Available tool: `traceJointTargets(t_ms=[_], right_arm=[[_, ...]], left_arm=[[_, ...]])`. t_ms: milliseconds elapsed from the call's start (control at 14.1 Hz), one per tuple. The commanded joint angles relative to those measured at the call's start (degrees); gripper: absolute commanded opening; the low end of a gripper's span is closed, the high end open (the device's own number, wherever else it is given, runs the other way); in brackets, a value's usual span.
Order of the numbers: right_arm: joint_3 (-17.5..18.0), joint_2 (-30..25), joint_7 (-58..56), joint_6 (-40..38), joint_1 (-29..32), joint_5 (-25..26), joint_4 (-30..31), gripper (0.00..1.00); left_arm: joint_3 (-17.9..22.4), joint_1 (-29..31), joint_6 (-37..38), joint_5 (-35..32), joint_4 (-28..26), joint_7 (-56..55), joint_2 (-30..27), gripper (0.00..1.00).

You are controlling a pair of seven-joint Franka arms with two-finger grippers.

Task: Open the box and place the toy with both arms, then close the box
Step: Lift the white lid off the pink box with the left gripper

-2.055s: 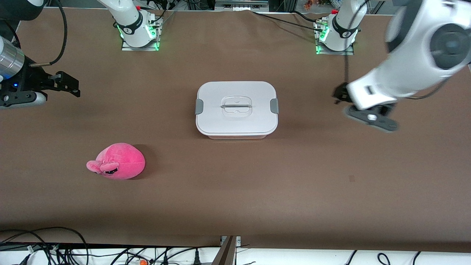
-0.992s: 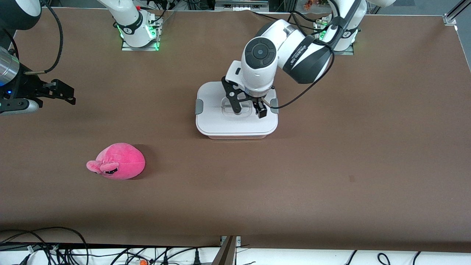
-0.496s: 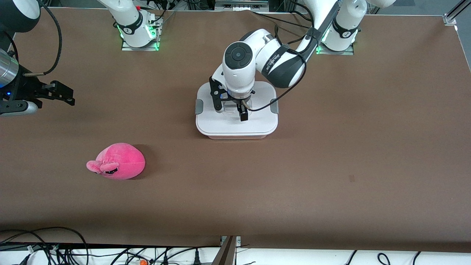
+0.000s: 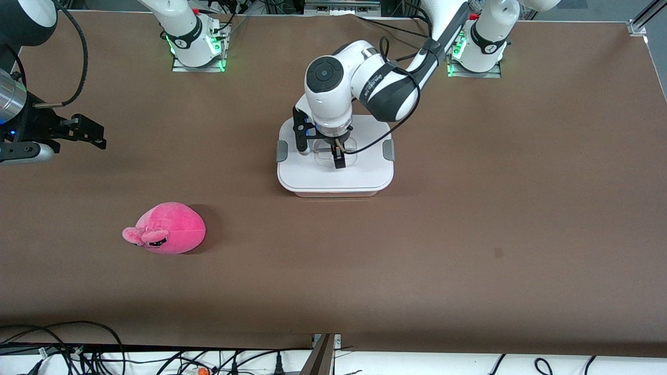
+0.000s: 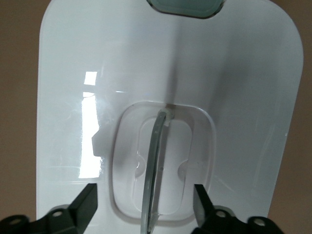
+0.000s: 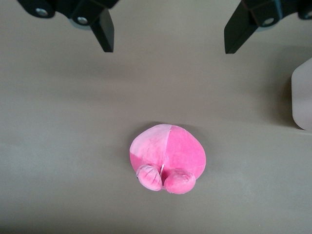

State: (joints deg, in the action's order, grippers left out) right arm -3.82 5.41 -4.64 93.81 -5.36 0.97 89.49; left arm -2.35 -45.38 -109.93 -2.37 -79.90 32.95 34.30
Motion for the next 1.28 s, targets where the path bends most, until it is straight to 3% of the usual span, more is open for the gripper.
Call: traceJointTargets(t_ms=[0,496,850,1205], right_arm=[[0.39,0.04,0.51,-0.73,0.53,0.09,-0.46,1.00],[0.48,0.04,0.42,-0.73,0.44,0.26,-0.55,1.00],[0.48,0.04,0.51,-0.65,0.44,0.44,-0.55,1.00],[0.66,1.26,0.51,0.49,-0.09,-0.18,-0.38,1.00]], left_arm=[[0.94,-1.82,-0.20,-1.67,-0.52,-1.40,-0.81,0.00],[0.85,-1.38,0.50,-1.67,0.09,-0.96,-1.78,0.00],[1.55,-1.03,7.60,-0.88,0.44,-0.96,-4.76,0.00],[1.47,7.38,17.36,-0.79,2.90,5.08,-10.03,0.00]])
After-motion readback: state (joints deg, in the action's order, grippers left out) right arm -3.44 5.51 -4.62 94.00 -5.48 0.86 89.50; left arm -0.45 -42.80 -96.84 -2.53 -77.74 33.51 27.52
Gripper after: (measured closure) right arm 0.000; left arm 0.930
